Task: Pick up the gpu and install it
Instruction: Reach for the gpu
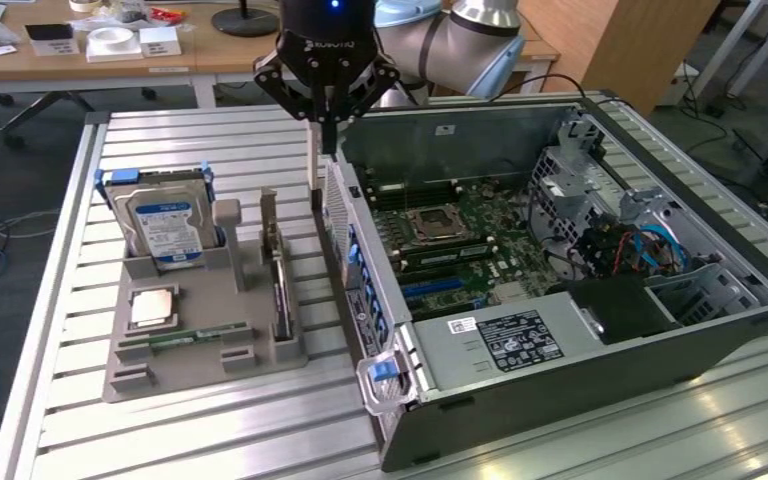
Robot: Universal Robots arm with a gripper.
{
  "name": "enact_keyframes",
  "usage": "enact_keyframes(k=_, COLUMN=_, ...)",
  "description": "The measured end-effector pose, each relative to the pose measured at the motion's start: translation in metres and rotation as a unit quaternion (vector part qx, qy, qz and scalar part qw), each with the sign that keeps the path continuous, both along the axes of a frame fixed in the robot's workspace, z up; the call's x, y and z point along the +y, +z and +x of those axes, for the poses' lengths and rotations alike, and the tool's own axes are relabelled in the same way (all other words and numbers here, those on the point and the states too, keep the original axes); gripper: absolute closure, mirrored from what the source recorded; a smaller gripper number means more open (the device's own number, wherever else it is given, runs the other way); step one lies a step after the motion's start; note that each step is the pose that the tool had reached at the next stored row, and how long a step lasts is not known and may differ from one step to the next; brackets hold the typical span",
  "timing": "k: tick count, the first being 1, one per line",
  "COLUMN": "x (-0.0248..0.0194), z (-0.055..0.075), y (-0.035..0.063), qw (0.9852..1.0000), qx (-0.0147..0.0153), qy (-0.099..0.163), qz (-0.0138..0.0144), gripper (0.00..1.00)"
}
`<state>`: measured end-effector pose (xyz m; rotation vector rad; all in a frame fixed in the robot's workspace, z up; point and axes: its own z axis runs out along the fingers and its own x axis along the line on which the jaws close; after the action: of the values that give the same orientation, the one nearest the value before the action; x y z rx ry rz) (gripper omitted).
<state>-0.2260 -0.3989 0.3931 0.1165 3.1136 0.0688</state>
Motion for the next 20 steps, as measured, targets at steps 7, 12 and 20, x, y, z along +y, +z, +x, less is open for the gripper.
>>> enact_keyframes(k=7, x=0.0, z=-0.008, y=-0.0001, qw=1.0, qx=0.0, qy=0.0, qz=0.0, gripper=0.89)
enact_keyframes(k=12, x=0.0, z=-0.015, y=-0.0001, qw=1.0, qx=0.0, qy=0.0, qz=0.0, gripper=0.89)
enact_keyframes(k=20, x=0.0, z=-0.021, y=-0.0002, qw=1.0, qx=0.0, qy=0.0, qz=0.0, gripper=0.89)
